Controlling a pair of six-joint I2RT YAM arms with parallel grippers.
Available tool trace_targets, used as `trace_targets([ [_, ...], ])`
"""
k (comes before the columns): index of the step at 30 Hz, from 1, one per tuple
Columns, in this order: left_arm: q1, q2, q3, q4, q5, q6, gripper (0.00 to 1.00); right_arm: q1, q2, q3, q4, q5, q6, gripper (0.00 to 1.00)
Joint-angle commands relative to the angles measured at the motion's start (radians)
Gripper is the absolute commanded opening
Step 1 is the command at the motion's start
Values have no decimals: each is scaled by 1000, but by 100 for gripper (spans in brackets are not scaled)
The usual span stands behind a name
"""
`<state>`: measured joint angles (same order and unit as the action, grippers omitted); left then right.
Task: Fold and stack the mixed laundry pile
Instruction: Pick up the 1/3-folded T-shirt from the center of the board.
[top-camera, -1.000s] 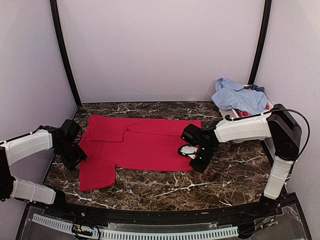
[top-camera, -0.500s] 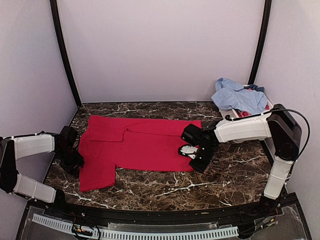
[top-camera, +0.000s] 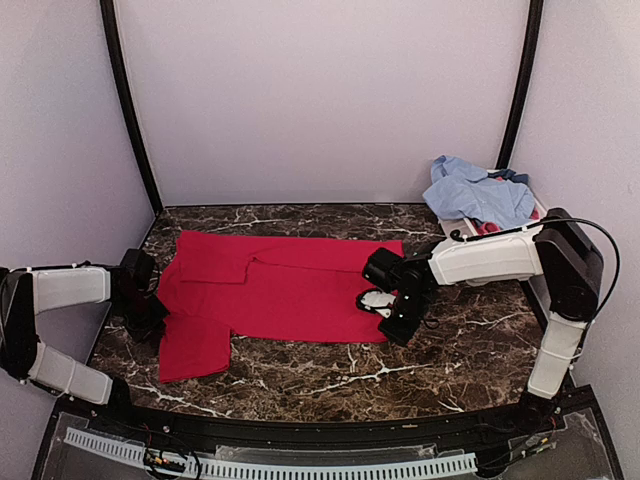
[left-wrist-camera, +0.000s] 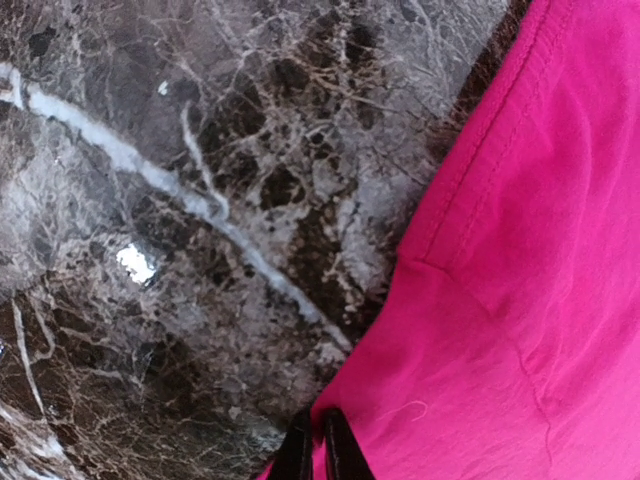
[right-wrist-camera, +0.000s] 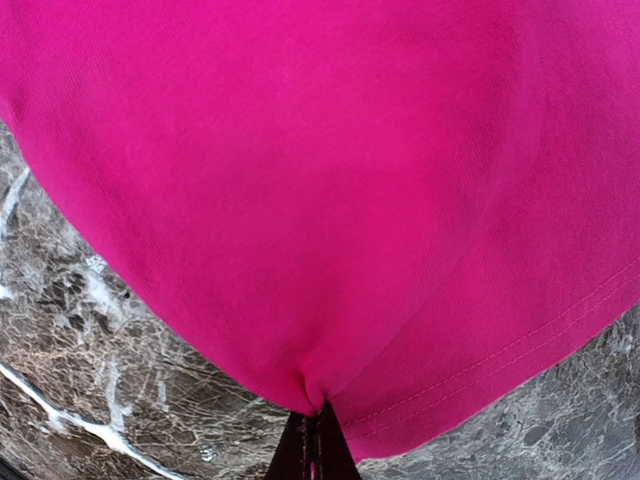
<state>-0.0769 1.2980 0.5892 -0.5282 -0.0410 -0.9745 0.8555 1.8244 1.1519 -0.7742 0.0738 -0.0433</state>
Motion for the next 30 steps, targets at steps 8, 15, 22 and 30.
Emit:
trace_targets([
  [8,9,12,-22,26,103,21,0,-12,-45,-4,-11,14,17,0],
  [15,9,-243,-11,-109,87,25,0,-13,-134,-12,-21,9,37,0],
  [22,11,-254,96,-155,74,52,0,-58,-155,0,-17,31,40,0],
  [30,23,-199,136,-119,81,79,0,-80,-145,21,-17,44,22,0],
])
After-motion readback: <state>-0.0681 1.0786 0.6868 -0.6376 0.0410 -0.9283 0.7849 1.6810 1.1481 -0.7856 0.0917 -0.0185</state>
